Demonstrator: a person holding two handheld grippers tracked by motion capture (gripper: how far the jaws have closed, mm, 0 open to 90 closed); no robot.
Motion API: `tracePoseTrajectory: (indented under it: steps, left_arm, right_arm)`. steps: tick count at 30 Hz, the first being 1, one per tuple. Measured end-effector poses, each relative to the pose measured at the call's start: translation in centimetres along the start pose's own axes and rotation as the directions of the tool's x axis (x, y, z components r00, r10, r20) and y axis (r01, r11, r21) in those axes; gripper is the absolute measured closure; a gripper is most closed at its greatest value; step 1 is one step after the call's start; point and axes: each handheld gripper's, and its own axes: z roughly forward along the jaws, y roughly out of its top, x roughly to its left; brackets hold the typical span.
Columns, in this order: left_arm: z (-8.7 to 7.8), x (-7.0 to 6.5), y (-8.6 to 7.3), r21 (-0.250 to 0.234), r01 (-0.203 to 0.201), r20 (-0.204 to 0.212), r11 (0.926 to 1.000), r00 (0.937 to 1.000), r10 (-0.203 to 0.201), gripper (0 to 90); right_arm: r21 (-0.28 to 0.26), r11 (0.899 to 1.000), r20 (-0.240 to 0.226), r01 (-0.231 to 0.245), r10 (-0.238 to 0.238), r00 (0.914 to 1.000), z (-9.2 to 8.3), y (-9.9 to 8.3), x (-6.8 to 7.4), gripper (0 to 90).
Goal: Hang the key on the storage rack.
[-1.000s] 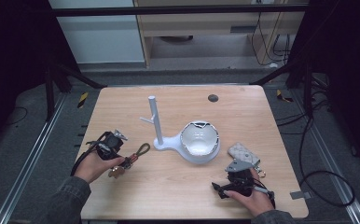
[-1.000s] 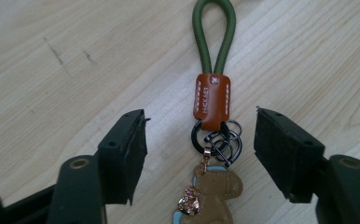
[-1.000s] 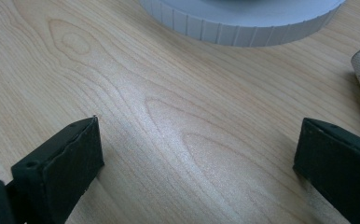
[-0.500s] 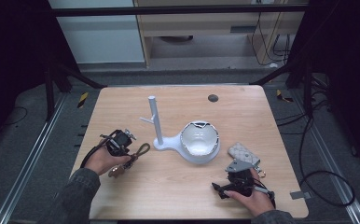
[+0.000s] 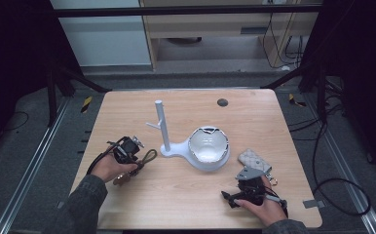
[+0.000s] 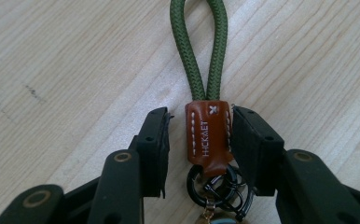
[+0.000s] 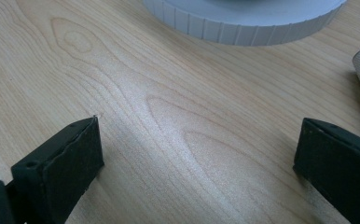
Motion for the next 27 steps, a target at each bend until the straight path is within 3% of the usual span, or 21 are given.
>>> tracePoseTrajectory:
  steps: [6, 9, 12, 18, 19, 20, 24, 27]
  left_arm:
    - [0.4, -0.3, 0.2, 0.026, 0.001, -0.002, 0.9997, 1.0, -0.001, 57.4]
    - [0.4, -0.3, 0.3, 0.034, 0.004, 0.003, 0.9994, 1.0, -0.004, 65.1]
    - [0.3, -0.5, 0.3, 0.038, -0.009, 0.001, 0.9992, 1.0, 0.009, 65.7]
    - [-1.4, -1.2, -0.6, -0.049, -0.009, -0.033, 0.9988, 0.9994, 0.007, 65.9]
    - [-2.0, -1.5, -0.9, -0.082, -0.007, -0.041, 0.9966, 0.9991, 0.004, 65.9]
    - [-2.0, -1.5, -0.9, -0.082, -0.007, -0.041, 0.9966, 0.9991, 0.004, 65.9]
    - [-3.0, -2.0, -1.5, -0.147, -0.01, -0.062, 0.9891, 0.998, 0.0, 66.0]
    - [-3.8, -2.6, -2.0, -0.21, -0.004, -0.081, 0.9778, 0.9967, -0.013, 66.0]
  right_arm:
    - [0.0, 1.0, -0.001, 0.001, -0.001, 1.0, 0.0, 0.0, 0.0, 1.2]
    - [0.001, 1.0, -0.001, 0.005, -0.005, 1.0, 0.0, 0.0, 0.0, 1.2]
    - [0.002, 1.0, -0.001, 0.005, -0.005, 1.0, -0.1, 0.0, 0.0, 1.2]
    - [0.002, 1.0, -0.003, 0.004, -0.004, 1.0, -0.1, -0.1, 0.0, 1.1]
    - [0.002, 1.0, -0.003, 0.004, -0.004, 1.0, -0.1, -0.1, 0.0, 1.1]
    - [0.002, 1.0, -0.003, 0.004, -0.004, 1.0, -0.1, -0.1, 0.0, 1.1]
    - [0.002, 1.0, -0.003, 0.004, -0.004, 1.0, -0.1, -0.1, 0.0, 1.1]
    - [0.001, 1.0, -0.003, 0.004, -0.004, 1.0, -0.1, -0.1, 0.0, 1.1]
